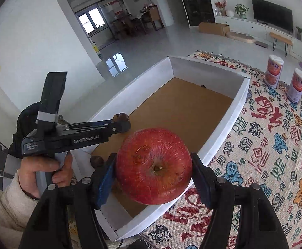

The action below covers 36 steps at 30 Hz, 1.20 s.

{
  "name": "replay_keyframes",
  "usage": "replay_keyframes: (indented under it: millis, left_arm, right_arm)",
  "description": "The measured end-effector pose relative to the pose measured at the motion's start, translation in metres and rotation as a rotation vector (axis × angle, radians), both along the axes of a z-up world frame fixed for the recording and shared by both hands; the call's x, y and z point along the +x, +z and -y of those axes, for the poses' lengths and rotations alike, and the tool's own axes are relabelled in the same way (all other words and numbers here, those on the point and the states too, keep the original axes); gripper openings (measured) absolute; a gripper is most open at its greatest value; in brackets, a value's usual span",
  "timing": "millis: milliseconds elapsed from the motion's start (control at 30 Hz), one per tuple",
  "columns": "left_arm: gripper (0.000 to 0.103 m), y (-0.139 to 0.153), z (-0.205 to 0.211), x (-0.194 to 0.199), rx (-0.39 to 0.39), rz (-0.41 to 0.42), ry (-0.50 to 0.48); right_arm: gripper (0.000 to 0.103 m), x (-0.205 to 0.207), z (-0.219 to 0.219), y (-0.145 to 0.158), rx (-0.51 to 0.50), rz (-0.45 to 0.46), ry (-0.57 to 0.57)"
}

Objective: Organize fruits

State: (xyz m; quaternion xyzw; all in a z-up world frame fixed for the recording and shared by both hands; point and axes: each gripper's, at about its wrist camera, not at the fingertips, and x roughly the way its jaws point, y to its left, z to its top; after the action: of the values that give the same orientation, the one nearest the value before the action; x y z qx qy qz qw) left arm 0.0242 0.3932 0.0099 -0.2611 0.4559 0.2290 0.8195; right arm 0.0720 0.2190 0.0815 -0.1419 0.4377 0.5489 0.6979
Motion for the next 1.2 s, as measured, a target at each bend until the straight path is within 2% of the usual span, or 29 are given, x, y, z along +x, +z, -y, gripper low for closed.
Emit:
replay_keyframes:
  millis: [100, 233, 333, 400, 433, 533, 567, 633, 700, 733, 767, 800, 867, 933, 1067, 1200]
  left_arm:
    - [0.041, -0.029, -0.011, 0.014, -0.059, -0.076, -0.014]
    - [0.041, -0.053, -0.019, 0.024, -0.092, -0.151, -0.019]
    - [0.043, -0.063, -0.024, 0.029, -0.106, -0.178, -0.020]
    - [0.047, -0.061, -0.025, 0.028, -0.101, -0.162, -0.014]
    - [0.053, -0.056, -0.024, 0.025, -0.089, -0.148, -0.009]
    - [0.071, -0.029, -0.020, 0.007, 0.016, -0.090, 0.030]
    - [0.078, -0.018, -0.017, -0.001, 0.065, -0.075, 0.042]
    - [0.086, 0.007, -0.005, -0.017, 0.185, -0.053, 0.056]
    - [0.090, 0.032, 0.013, -0.032, 0.320, -0.039, 0.051]
    - [0.095, 0.043, 0.024, -0.040, 0.379, -0.029, 0.050]
    - [0.099, 0.052, 0.034, -0.048, 0.429, -0.015, 0.053]
    - [0.100, 0.060, 0.045, -0.056, 0.471, 0.001, 0.057]
    - [0.102, 0.071, 0.067, -0.069, 0.532, 0.036, 0.063]
    - [0.102, 0.075, 0.082, -0.079, 0.535, 0.047, 0.086]
    - [0.102, 0.075, 0.097, -0.096, 0.454, 0.058, 0.144]
    - [0.102, 0.073, 0.109, -0.101, 0.433, 0.037, 0.133]
  right_arm:
    - [0.068, -0.031, -0.038, -0.036, -0.124, 0.018, 0.113]
    - [0.068, -0.058, -0.059, -0.083, -0.269, 0.091, 0.184]
    - [0.068, -0.068, -0.068, -0.104, -0.344, 0.136, 0.231]
    - [0.068, -0.071, -0.072, -0.115, -0.394, 0.152, 0.247]
    - [0.068, -0.074, -0.073, -0.118, -0.405, 0.161, 0.261]
    - [0.069, -0.069, -0.065, -0.105, -0.346, 0.134, 0.247]
    - [0.071, -0.063, -0.059, -0.094, -0.312, 0.119, 0.229]
    - [0.078, -0.053, -0.043, -0.069, -0.251, 0.135, 0.182]
    - [0.086, -0.044, -0.024, -0.044, -0.187, 0.157, 0.132]
    - [0.089, -0.040, -0.014, -0.032, -0.156, 0.170, 0.103]
    - [0.097, -0.041, -0.002, -0.021, -0.121, 0.191, 0.072]
    - [0.103, -0.041, 0.007, -0.013, -0.095, 0.210, 0.049]
    - [0.103, -0.042, 0.016, -0.005, -0.073, 0.232, 0.001]
    - [0.103, -0.044, 0.030, -0.002, -0.064, 0.239, -0.050]
    - [0.103, -0.046, 0.042, -0.006, -0.077, 0.259, -0.145]
    - [0.103, -0.057, 0.051, -0.008, -0.080, 0.200, -0.197]
